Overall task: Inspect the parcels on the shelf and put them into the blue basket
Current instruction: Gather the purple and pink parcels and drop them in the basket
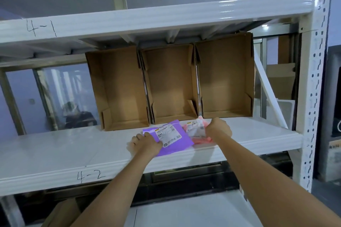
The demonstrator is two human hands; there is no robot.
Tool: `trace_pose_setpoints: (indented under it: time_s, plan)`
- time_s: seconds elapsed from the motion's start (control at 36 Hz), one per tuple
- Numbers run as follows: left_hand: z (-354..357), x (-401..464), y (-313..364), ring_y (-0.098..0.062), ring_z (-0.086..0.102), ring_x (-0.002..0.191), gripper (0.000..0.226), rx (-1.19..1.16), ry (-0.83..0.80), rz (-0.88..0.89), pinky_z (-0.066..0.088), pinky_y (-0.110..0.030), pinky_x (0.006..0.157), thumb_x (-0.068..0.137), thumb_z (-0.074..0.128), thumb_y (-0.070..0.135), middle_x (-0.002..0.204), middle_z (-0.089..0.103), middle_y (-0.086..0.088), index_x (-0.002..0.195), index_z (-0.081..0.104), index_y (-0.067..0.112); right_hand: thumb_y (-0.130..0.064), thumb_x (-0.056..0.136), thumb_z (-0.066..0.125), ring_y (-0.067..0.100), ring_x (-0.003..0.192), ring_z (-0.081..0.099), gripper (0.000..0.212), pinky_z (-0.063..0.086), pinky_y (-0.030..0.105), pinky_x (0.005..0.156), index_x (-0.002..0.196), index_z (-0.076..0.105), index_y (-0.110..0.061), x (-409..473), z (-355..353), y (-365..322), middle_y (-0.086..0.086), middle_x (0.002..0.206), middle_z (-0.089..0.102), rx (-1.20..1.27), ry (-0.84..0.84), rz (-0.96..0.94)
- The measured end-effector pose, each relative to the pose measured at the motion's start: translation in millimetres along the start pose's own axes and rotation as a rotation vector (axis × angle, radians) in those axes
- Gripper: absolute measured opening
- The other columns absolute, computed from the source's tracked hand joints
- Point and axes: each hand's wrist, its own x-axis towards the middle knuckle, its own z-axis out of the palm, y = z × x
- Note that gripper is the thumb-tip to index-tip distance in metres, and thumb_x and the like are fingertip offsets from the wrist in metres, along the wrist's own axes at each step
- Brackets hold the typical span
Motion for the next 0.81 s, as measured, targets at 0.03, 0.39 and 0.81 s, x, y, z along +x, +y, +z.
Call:
trace_pose_setpoints:
  time_s: [0.03, 0.39, 0.81]
  plan:
    - [-2.6, -0.2, -0.4, -0.032, 0.031, 0.132, 0.078, -0.024, -0.002, 0.014, 0.031, -0.038, 0.105, 0.088, 0.050, 0.057, 0.142, 0.035, -0.017, 0.144, 0.028, 0.008, -0.019, 0.091, 0.057, 0.028, 0.100, 0.064, 0.023, 0.052, 0.033, 0.077, 0.111, 0.061, -0.009, 1.8, 0.2, 0.0, 0.011, 0.109, 0.065, 0.088, 0.025, 0.018]
    - [-21.4, 25.9, -1.9, -0.033, 0.055, 0.114, 0.049, -0.943, -0.051, -0.248, 0.049, -0.034, 0.090, 0.090, 0.053, 0.019, 0.131, 0.054, -0.014, 0.135, 0.043, 0.003, 0.000, 0.088, 0.045, 0.032, 0.084, 0.058, 0.025, 0.054, 0.051, 0.080, 0.068, 0.055, -0.012, -19.0, 3.2, -57.5, 0.010, 0.081, 0.060, 0.975, -0.063, -0.112]
    - [37.0, 107.4, -22.5, -0.035, 0.068, 0.090, 0.054, -1.112, -0.146, -0.233, 0.057, -0.048, 0.085, 0.057, 0.057, 0.031, 0.101, 0.070, -0.016, 0.106, 0.064, 0.010, -0.023, 0.087, 0.060, 0.021, 0.078, 0.056, 0.017, 0.047, 0.029, 0.065, 0.097, 0.062, -0.010, -51.0, 44.1, -64.1, 0.008, 0.098, 0.066, 0.033, -0.168, -0.251]
